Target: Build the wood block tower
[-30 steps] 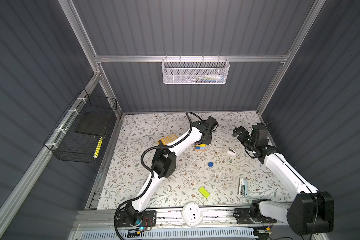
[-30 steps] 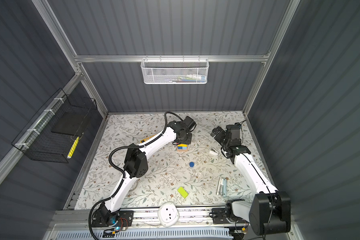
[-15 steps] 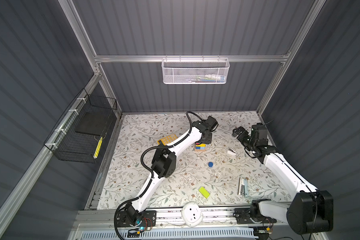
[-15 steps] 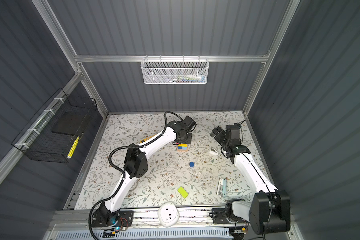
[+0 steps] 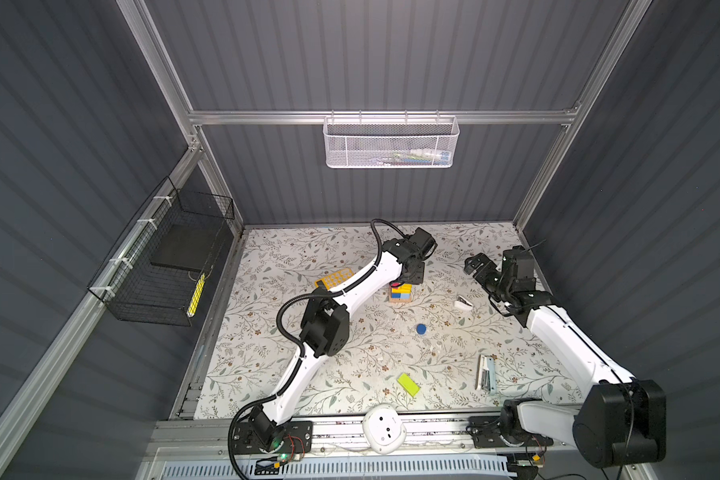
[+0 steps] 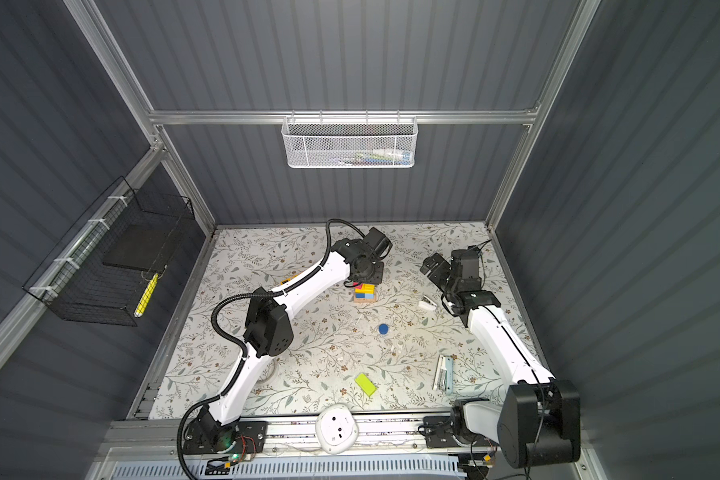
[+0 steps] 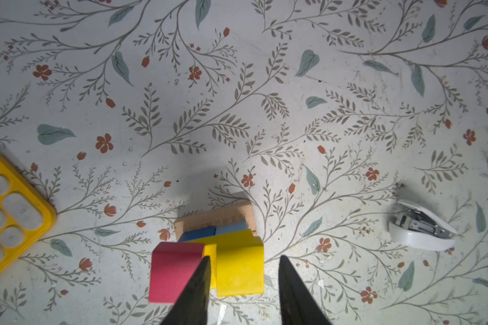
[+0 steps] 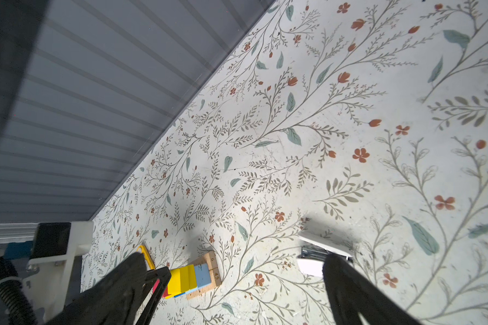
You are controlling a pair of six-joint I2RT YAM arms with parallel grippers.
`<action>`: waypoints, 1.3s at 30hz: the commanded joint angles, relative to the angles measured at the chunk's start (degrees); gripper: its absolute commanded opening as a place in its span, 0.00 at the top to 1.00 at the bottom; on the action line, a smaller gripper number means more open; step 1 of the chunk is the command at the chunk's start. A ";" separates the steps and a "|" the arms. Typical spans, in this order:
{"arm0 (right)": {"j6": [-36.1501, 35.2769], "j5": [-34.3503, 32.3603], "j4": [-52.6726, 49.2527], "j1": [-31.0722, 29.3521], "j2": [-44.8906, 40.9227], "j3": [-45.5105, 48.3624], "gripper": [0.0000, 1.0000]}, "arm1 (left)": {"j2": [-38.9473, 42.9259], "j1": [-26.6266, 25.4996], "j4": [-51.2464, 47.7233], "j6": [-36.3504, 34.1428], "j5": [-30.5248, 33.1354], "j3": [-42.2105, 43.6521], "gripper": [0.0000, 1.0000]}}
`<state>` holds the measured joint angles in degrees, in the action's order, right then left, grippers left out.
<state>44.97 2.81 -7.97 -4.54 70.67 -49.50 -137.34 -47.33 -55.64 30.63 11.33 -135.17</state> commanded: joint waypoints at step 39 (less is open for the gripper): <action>-2.29 18.44 2.42 -12.75 22.86 -12.02 0.30 | 27.28 13.05 23.57 -7.45 -17.19 39.49 0.61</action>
<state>43.68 20.03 -4.71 -16.58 92.07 -59.07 -109.03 -34.37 -35.16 24.49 -2.31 -96.66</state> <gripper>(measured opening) 0.707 0.389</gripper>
